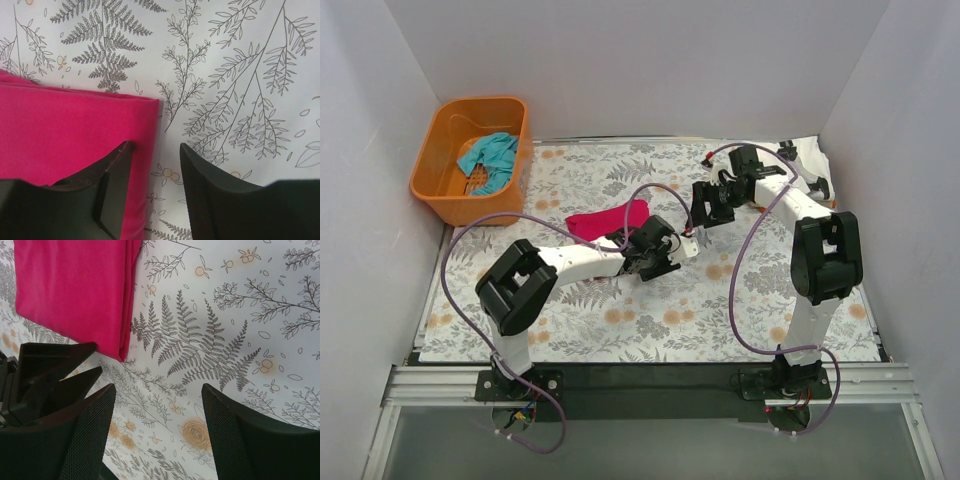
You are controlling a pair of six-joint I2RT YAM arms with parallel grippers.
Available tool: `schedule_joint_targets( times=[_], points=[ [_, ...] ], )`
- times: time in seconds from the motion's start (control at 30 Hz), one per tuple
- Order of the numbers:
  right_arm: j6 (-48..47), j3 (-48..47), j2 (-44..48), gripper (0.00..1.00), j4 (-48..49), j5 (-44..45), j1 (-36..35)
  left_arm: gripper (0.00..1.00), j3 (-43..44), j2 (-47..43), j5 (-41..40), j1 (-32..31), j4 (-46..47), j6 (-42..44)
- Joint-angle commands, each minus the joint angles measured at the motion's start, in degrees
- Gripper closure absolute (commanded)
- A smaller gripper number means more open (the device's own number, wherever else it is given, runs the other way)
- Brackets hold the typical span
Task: Fold and stack the t-shirts
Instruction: Neatly place the folded tshirt to the corner
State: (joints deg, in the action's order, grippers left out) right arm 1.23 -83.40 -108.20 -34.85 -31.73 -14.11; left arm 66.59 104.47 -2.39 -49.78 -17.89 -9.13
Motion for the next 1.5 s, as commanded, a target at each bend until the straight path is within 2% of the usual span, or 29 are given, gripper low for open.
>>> schedule_joint_targets(
  times=[0.0, 0.1, 0.17, 0.23, 0.33, 0.53, 0.73, 0.9, 1.27, 1.47],
  points=[
    [4.1, 1.4, 1.7, 0.36, 3.3, -1.8, 0.2, 0.59, 2.7, 1.0, -3.5, -0.5, 0.5, -1.3],
    [4.5, 1.9, 1.4, 0.36, 3.5, -2.6, 0.2, 0.60, 3.0, 2.3, -3.8, -0.8, 0.9, -0.9],
    [5.1, 2.2, 0.9, 0.36, 3.6, -3.3, 0.2, 0.72, 3.1, 3.4, -3.7, -0.8, 1.0, -1.2],
    [6.2, 3.1, 1.1, 0.35, 4.7, -4.0, 0.3, 0.90, 2.8, 2.8, -3.2, -0.8, 1.5, -1.8],
    [9.8, 6.7, 2.0, 0.32, 8.5, -5.0, 0.2, 0.99, 2.1, 0.8, -1.7, -0.7, 2.0, -3.0],
    [20.0, 13.3, 1.9, 0.16, 20.0, -8.4, -0.4, 1.00, 0.3, -5.6, 2.3, 0.7, 2.9, -3.9],
    [27.5, 14.1, -0.9, 0.12, 27.3, -10.0, -3.1, 1.00, 0.4, -7.8, 8.2, 2.8, 2.9, -5.0],
    [39.9, 19.0, -1.4, 0.11, 42.8, -10.6, -4.3, 1.00, 0.4, -8.0, 9.7, 3.6, 2.9, -5.3],
    [48.3, 19.5, -7.5, 0.11, 47.5, -8.1, -8.9, 1.00, 2.1, -8.2, 11.5, 7.1, 3.5, -8.5],
    [51.1, 16.9, -10.2, 0.11, 50.7, -3.2, -9.6, 1.00, 1.2, -9.6, 12.8, 7.2, 4.5, -8.3]
  ],
)
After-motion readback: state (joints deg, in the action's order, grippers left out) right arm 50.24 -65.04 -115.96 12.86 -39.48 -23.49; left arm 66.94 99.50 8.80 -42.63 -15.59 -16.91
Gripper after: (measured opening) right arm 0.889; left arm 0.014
